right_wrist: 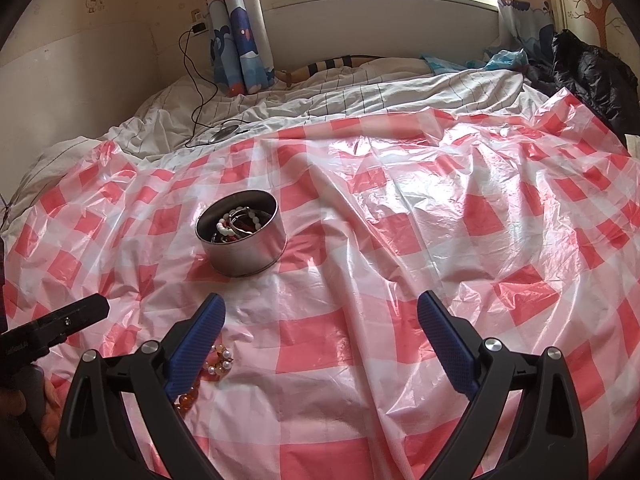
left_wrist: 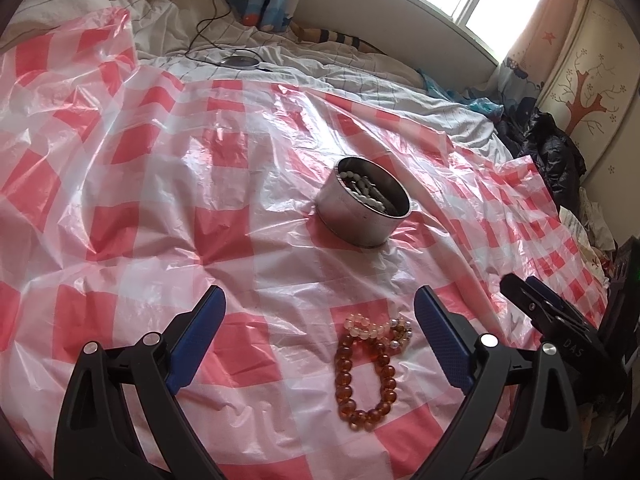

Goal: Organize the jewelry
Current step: 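Lower the right tool onto the amber bead bracelet's pale beads and close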

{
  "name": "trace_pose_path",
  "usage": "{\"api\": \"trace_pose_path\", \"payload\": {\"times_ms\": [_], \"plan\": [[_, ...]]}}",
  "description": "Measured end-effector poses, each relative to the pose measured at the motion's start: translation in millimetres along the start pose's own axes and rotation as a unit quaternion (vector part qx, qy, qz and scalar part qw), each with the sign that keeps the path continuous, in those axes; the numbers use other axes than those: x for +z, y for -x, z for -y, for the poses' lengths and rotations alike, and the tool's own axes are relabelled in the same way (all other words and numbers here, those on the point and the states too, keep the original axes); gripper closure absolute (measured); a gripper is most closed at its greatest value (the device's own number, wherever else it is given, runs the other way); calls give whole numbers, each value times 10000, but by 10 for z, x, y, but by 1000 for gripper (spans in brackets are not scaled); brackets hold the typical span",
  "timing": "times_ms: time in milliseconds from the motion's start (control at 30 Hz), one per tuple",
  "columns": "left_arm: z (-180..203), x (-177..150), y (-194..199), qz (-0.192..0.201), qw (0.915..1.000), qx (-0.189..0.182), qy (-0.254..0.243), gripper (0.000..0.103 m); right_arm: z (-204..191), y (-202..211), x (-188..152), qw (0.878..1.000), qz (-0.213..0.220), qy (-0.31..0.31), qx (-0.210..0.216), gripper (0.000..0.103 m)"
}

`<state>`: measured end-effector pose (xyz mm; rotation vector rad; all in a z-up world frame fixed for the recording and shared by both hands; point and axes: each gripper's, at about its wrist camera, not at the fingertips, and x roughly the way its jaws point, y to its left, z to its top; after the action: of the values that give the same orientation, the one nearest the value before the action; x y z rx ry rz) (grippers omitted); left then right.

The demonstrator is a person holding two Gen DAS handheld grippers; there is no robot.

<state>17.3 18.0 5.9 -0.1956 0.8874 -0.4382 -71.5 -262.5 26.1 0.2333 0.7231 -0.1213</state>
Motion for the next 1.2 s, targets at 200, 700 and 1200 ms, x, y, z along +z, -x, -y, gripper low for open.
{"api": "trace_pose_path", "payload": {"times_ms": [200, 700, 1200], "plan": [[-262, 51, 10, -11, 9991, 119, 418, 12, -24, -50, -29, 9995, -182, 38, 237, 10], [539, -498, -429, -1142, 9757, 123, -1865, 12, -192, -220, -107, 9955, -616, 572, 436, 10], [619, -584, -506, -1172, 9689, 393, -2145, 12, -312, -312, -151, 9909, -876, 789, 642, 10]]}}
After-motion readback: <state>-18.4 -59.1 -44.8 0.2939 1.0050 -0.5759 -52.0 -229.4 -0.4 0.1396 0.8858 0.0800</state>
